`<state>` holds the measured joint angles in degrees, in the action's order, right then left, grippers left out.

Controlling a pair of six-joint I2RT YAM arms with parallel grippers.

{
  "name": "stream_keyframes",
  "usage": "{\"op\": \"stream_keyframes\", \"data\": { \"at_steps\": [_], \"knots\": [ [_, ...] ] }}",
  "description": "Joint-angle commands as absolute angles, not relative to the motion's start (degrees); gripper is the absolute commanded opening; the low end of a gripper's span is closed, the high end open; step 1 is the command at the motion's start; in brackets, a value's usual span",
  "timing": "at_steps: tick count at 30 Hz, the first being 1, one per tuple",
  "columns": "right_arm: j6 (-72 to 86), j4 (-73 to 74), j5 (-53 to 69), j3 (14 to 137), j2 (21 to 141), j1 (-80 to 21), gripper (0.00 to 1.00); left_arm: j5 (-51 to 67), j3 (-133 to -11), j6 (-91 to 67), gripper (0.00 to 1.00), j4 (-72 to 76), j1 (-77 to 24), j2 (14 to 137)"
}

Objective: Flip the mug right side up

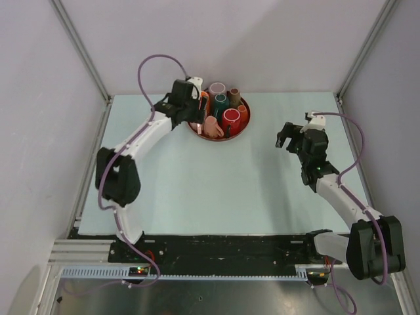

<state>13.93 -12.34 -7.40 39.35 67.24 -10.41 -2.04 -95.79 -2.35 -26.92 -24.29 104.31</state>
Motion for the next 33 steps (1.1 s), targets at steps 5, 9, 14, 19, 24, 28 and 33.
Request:
{"op": "stream_keyframes", "data": {
  "at_steps": [5, 9, 14, 19, 24, 28, 33],
  "knots": [
    [15.14, -7.56, -12.35, 41.57, 65.03, -14.05, 0.97, -13.47, -103.08, -11.85, 0.67, -26.05, -23.11, 117.58],
    [14.07, -5.5, -13.61, 41.57, 65.38, -14.47, 0.97, -11.58, -106.11, -12.45, 0.66, -25.94, -23.05, 122.09],
    [13.48, -3.34, -15.03, 41.57, 65.3, -14.44, 0.98, -11.11, -110.02, -12.81, 0.57, -26.06, -23.14, 126.98],
    [12.45, -3.45, -15.67, 41.57, 63.86, -14.33, 0.99, -12.9, -109.33, -13.7, 0.43, -27.09, -23.07, 128.51],
    [11.21, -5.04, -15.52, 41.57, 62.79, -14.11, 0.99, -14.98, -110.02, -12.67, 0.39, -27.66, -23.04, 130.11],
    [10.54, -6.2, -15.02, 41.57, 62.58, -14.11, 0.99, -14.67, -111.61, -13.68, 0.25, -29.49, -22.65, 131.45],
    [10.3, -6.32, -12.69, 42.06, 61.75, -14.21, 0.99, -12.01, -110.4, -15.96, 0.01, -30.61, -20.89, 128.87]
  ]
}}
